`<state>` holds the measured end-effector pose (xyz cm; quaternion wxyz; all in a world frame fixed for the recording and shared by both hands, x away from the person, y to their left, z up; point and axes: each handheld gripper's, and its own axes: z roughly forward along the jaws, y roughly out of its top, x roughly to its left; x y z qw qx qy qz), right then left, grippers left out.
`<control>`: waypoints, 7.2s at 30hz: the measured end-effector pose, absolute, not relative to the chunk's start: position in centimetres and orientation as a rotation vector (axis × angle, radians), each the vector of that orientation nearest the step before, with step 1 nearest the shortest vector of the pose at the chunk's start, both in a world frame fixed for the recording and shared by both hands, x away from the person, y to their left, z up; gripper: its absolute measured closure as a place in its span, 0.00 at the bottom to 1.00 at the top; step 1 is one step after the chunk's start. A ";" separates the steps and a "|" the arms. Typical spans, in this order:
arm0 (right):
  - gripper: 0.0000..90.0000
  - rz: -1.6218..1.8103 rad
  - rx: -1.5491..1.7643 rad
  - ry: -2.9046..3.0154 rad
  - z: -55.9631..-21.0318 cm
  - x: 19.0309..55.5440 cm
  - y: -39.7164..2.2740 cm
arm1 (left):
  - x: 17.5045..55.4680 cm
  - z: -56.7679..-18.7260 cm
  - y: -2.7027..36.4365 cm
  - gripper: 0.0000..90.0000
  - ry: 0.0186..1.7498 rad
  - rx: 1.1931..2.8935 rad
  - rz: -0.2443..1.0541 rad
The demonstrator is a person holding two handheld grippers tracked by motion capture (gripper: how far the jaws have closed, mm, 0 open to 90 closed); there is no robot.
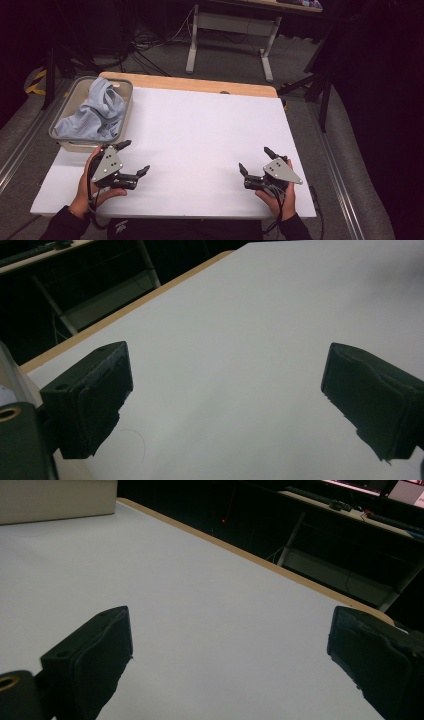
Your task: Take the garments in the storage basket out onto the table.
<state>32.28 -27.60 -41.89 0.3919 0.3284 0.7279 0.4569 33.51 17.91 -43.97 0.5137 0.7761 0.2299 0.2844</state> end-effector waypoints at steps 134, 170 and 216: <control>0.08 1.020 0.839 1.934 -43.3 34.0 -27.1 | 44.9 -26.6 29.2 0.95 1.026 1.676 1.019; 0.08 1.042 0.863 1.900 -43.0 34.1 -28.0 | 41.4 -19.1 20.2 0.95 0.747 1.608 1.022; 0.08 1.024 0.850 1.927 -43.2 34.2 -28.2 | 41.5 -29.9 7.4 0.95 0.567 1.810 0.649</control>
